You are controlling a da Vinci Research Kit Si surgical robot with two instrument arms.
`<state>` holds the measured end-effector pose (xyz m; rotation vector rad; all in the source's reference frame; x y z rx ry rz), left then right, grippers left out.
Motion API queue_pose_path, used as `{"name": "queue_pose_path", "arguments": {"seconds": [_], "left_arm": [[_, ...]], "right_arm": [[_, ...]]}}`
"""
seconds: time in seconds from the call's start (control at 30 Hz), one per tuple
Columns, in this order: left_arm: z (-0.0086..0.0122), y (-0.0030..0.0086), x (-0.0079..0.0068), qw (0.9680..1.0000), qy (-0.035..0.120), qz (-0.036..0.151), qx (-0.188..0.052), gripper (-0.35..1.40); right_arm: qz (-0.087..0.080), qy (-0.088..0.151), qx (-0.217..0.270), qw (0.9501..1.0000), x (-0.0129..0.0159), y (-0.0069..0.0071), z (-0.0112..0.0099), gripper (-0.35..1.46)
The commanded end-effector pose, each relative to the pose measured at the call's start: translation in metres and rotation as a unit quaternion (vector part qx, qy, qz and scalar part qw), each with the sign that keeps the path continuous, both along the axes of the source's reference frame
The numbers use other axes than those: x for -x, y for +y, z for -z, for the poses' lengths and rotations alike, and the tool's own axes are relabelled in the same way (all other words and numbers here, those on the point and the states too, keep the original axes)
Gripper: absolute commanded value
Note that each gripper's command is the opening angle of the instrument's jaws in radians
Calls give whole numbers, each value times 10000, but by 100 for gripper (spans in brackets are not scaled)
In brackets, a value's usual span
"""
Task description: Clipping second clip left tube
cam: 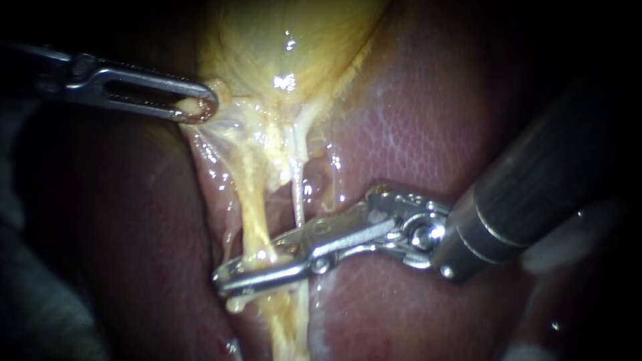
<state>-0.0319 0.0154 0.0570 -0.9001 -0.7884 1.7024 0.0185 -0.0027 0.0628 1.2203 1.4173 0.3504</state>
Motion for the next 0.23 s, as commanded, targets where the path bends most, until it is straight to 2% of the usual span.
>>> {"name": "queue_pose_path", "arguments": {"seconds": [0.03,0.23], "left_arm": [[0,0,0,10000,1,1,0,-35],[0,0,0,10000,1,1,0,-35]], "right_arm": [[1,0,0,10000,0,0,0,-35],[1,0,0,10000,0,0,0,-35]]}}
